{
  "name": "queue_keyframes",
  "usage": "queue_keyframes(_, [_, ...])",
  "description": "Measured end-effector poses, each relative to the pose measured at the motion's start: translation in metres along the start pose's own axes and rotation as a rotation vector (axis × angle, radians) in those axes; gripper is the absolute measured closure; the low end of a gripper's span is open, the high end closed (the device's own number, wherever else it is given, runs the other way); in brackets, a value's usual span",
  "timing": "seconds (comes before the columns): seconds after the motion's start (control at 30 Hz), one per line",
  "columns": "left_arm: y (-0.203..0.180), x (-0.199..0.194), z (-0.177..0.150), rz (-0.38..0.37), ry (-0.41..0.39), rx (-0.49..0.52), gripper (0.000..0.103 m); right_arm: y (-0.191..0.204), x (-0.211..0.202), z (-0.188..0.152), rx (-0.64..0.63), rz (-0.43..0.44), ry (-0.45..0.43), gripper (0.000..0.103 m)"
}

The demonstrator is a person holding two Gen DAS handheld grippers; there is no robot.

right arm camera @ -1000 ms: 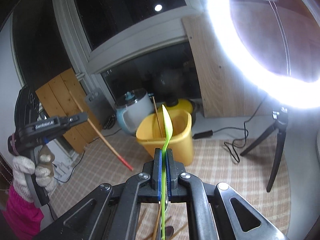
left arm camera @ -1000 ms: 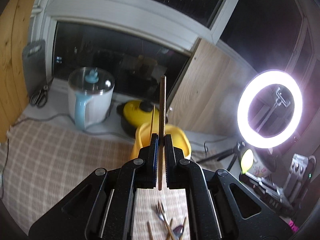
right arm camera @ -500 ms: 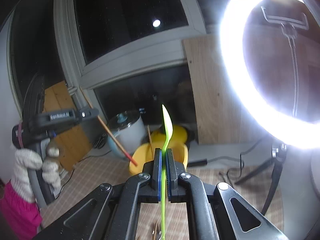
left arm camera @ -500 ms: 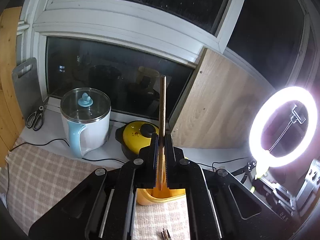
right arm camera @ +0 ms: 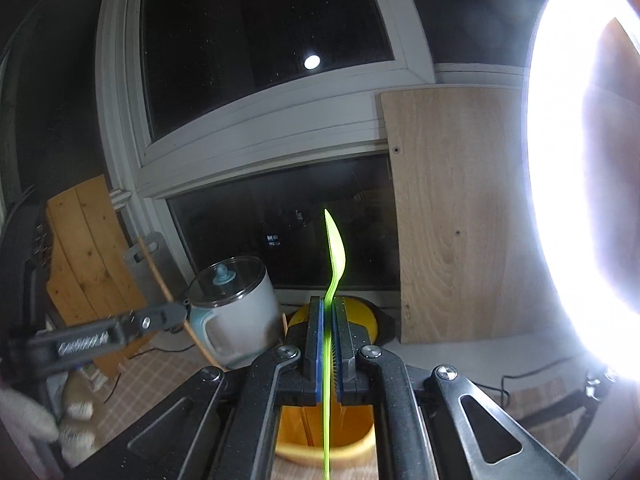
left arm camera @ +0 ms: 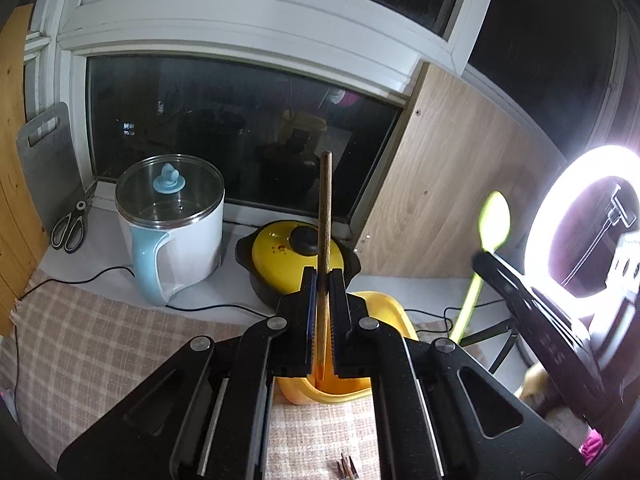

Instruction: Organize utensils

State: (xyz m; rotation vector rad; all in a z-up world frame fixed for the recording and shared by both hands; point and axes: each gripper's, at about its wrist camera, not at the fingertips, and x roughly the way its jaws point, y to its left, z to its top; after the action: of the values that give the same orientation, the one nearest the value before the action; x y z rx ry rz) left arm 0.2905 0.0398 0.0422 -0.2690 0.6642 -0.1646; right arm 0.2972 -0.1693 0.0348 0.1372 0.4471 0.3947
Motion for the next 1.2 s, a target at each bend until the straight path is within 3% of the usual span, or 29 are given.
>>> queue_keyframes(0.47, [0.007, 0.01, -0.009, 0.023, 0.034, -0.01, 0.1, -0.004, 0.052, -0.016, -0.04, -0.04, 0.014, 0.102])
queue_keyframes(1.2, [0.007, 0.038, -0.041, -0.01, 0.122, -0.073, 0.1, -0.017, 0.017, -0.065, -0.037, 0.037, 0.118, 0.101])
